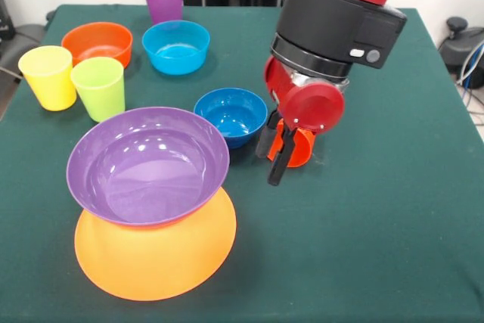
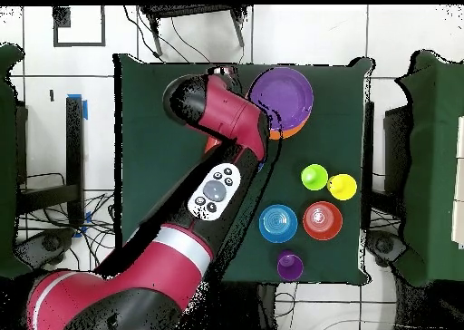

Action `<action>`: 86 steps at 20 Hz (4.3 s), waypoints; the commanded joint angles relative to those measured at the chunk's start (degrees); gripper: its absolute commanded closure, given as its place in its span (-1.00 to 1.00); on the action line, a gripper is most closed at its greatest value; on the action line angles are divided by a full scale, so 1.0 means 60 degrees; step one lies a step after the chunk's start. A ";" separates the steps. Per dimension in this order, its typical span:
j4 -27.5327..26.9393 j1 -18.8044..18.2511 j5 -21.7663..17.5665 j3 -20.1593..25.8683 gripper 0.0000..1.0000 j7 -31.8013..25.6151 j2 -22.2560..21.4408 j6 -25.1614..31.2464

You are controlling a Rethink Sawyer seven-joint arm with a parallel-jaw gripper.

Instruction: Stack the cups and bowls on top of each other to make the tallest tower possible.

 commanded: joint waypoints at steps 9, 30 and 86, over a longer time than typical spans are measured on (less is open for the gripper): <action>0.0881 -0.0310 0.0446 0.1696 -1.00 0.1578 -0.0637 0.1778; 0.1135 -0.0692 0.1154 0.2665 -1.00 0.1958 -0.0121 0.2554; 0.2141 -0.1016 0.1142 0.2609 -1.00 0.1301 -0.0446 0.2628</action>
